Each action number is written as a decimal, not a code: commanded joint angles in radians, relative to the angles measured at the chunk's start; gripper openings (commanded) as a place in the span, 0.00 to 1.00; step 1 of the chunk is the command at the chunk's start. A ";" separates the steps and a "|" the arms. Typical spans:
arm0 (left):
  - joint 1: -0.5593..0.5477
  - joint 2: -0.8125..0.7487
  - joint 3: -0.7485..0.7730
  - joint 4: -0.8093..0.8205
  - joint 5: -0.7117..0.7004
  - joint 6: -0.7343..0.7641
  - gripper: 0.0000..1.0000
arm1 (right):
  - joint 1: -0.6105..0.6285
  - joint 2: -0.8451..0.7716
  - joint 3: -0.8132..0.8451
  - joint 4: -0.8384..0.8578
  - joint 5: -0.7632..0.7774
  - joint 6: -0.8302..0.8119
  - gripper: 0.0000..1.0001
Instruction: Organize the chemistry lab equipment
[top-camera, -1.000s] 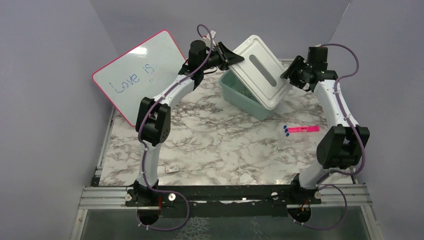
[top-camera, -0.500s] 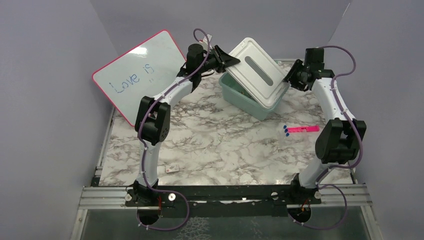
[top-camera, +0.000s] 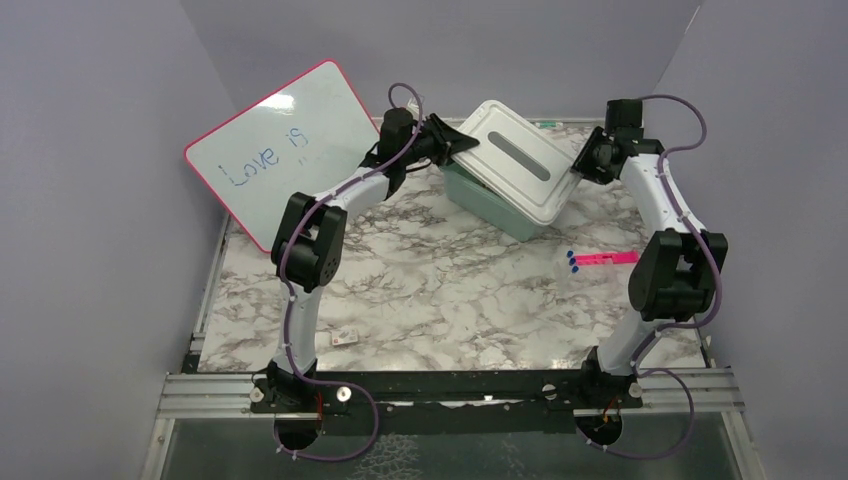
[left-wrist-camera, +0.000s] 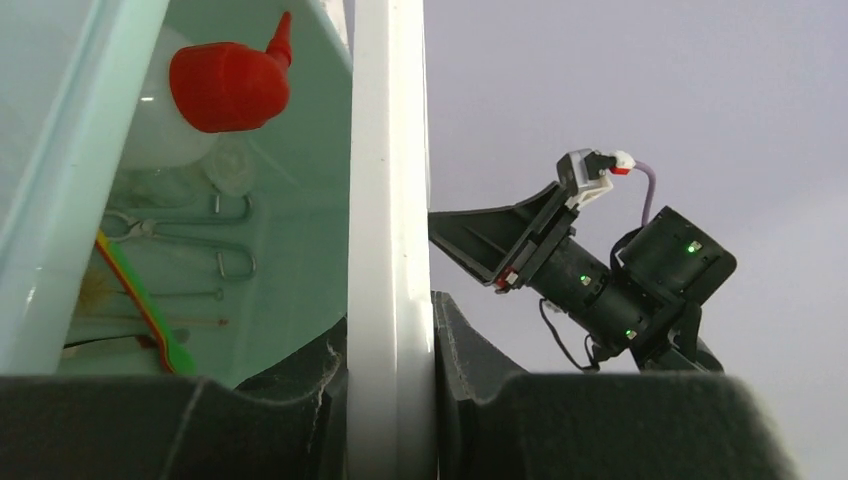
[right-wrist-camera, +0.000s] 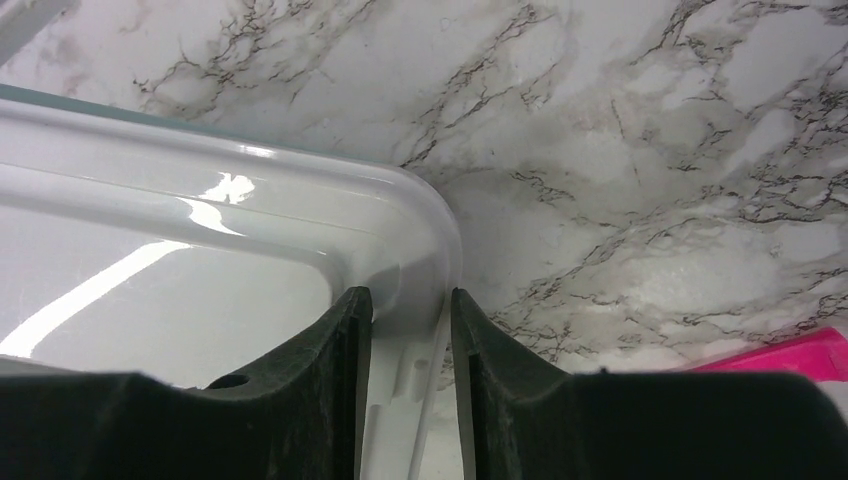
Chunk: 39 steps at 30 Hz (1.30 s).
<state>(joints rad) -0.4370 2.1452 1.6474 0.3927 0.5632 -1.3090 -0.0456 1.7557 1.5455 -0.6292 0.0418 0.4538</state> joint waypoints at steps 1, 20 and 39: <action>0.010 -0.069 -0.004 0.009 -0.052 0.076 0.30 | 0.001 0.042 0.022 -0.001 0.030 -0.047 0.35; 0.086 -0.182 0.075 -0.585 -0.302 0.534 0.69 | 0.001 0.096 0.058 -0.040 -0.005 0.065 0.16; 0.089 -0.266 -0.020 -0.506 -0.332 0.585 0.74 | 0.026 0.033 0.051 -0.040 0.065 0.357 0.09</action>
<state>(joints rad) -0.3470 1.9442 1.6485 -0.1600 0.2821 -0.7467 -0.0383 1.8027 1.5921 -0.6353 0.0925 0.7601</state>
